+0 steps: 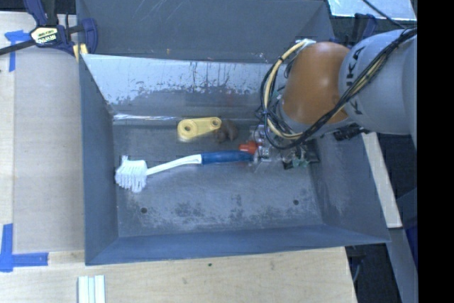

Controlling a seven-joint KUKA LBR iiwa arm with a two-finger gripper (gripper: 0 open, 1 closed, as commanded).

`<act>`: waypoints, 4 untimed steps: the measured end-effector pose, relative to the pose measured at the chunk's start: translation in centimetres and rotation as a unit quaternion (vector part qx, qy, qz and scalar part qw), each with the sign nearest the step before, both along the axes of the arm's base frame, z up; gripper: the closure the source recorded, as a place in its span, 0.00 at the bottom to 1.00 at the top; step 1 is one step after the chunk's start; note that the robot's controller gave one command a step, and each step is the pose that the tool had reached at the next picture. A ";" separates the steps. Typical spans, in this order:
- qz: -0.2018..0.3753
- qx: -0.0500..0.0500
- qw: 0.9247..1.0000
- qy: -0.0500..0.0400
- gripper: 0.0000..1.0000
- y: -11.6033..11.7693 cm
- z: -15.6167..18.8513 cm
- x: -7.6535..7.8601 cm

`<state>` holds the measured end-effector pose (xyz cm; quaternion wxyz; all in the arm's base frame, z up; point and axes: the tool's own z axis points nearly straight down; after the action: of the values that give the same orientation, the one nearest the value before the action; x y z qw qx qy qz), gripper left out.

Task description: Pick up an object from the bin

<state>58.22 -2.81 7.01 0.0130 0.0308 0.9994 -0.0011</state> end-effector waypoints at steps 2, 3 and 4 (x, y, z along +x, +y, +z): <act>0.000 0.000 1.000 0.000 1.00 0.0 0.0 0.0; -0.011 0.000 1.000 0.000 1.00 0.3 0.4 -0.1; 0.078 -0.002 0.997 -0.001 1.00 -3.1 0.0 -1.8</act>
Offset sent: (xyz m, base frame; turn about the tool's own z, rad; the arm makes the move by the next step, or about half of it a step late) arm 0.0000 0.0000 0.0000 0.0000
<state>56.45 -5.87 7.02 0.0139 -0.0477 0.9988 -0.0026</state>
